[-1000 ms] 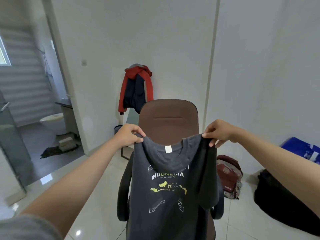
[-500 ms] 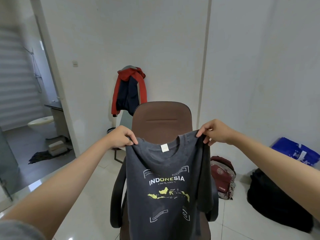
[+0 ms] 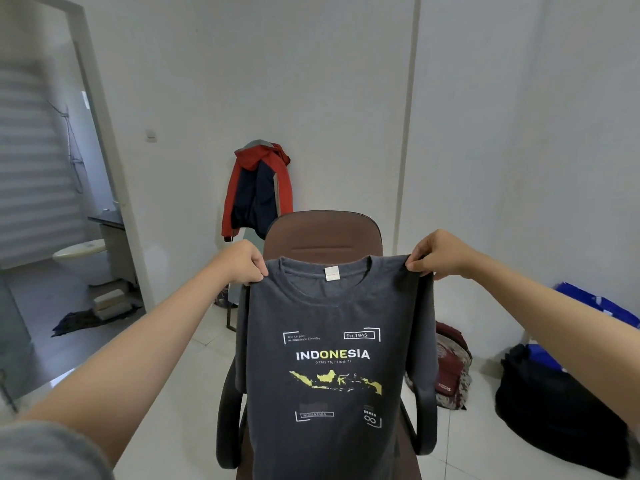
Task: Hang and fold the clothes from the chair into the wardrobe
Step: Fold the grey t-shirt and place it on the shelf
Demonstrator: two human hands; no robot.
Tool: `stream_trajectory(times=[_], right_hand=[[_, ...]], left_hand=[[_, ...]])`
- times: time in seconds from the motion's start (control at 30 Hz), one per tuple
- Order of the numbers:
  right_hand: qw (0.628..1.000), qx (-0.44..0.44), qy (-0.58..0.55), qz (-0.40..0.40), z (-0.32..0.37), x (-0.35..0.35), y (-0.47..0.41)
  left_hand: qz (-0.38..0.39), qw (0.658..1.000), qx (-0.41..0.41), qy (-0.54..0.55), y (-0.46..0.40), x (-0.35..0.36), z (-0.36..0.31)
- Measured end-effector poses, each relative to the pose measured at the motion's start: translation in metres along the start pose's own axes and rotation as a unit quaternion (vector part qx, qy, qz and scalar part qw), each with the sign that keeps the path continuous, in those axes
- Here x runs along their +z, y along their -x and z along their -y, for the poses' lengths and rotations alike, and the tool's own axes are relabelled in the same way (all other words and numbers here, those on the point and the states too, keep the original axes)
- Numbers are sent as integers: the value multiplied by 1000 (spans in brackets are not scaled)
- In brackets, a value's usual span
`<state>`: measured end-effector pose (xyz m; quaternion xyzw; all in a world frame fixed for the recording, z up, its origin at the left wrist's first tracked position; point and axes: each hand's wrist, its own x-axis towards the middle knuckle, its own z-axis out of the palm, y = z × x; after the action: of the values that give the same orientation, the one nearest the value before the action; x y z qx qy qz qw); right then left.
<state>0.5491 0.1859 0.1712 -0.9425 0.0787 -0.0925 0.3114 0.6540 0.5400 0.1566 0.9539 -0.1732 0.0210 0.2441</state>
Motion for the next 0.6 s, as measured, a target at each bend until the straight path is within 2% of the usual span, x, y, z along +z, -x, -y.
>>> stream_trajectory(times=[0.13, 0.27, 0.6], right_hand=[[997, -16, 69, -19, 8, -10, -2], [997, -12, 62, -43, 12, -16, -4], [983, -58, -163, -60, 1, -8, -11]], left_hand=[[-44, 992, 4, 116, -2, -1, -3], [-92, 969, 24, 229, 5, -2, -4], [-168, 930, 72, 319, 4, -3, -1]])
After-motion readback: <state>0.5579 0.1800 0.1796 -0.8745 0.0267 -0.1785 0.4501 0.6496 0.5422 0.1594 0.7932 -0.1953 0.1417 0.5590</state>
